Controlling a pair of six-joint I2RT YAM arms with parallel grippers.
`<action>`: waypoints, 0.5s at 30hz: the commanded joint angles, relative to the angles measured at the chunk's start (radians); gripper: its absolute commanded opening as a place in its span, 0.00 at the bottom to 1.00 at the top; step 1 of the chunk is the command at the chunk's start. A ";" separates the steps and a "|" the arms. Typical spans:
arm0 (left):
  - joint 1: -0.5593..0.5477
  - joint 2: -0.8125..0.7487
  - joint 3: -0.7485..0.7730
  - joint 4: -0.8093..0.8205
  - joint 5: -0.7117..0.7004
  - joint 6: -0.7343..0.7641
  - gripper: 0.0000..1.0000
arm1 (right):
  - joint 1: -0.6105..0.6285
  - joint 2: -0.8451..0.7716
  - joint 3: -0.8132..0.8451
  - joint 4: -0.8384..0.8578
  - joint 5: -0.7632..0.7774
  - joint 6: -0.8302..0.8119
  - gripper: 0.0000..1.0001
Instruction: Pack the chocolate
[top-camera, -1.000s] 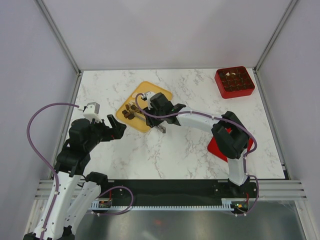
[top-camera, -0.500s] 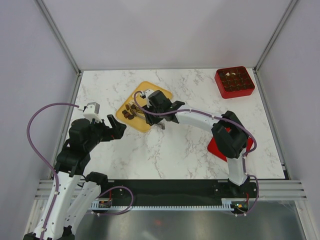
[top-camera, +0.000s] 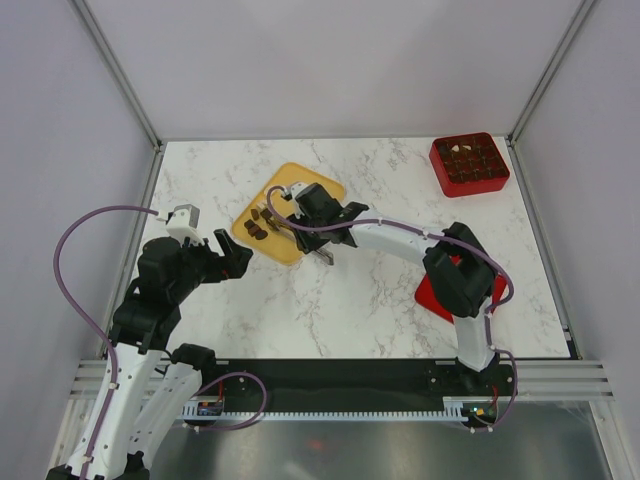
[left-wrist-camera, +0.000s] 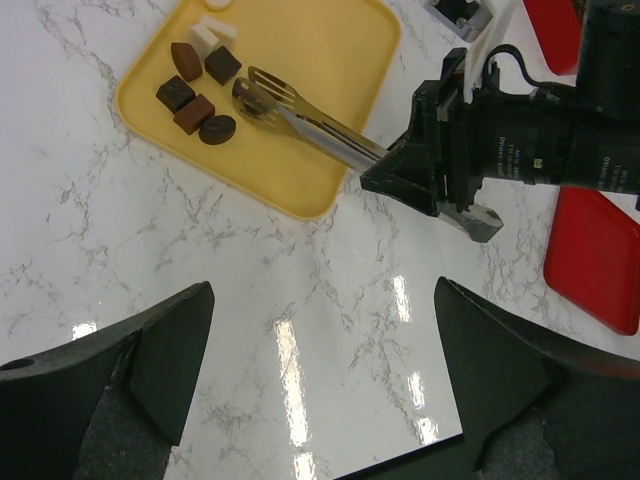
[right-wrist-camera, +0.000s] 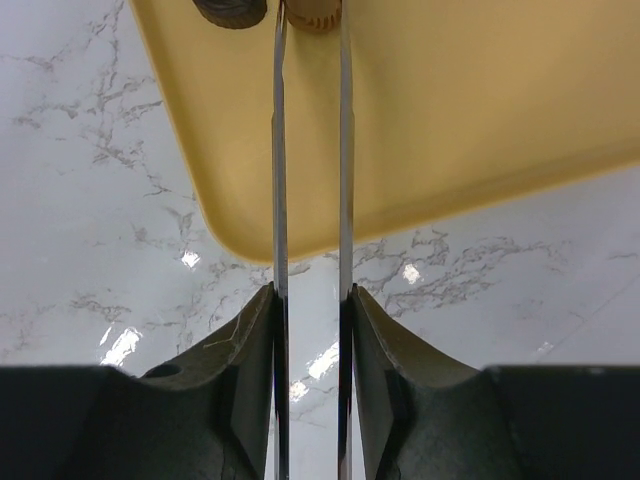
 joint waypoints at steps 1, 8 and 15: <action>0.006 -0.006 -0.006 0.030 -0.012 0.012 1.00 | -0.016 -0.133 -0.010 -0.016 0.034 -0.007 0.35; 0.006 -0.009 -0.006 0.028 -0.015 0.013 1.00 | -0.142 -0.285 -0.050 -0.068 0.025 -0.028 0.34; 0.006 -0.010 -0.008 0.031 -0.012 0.013 1.00 | -0.485 -0.401 -0.050 -0.142 0.106 -0.053 0.35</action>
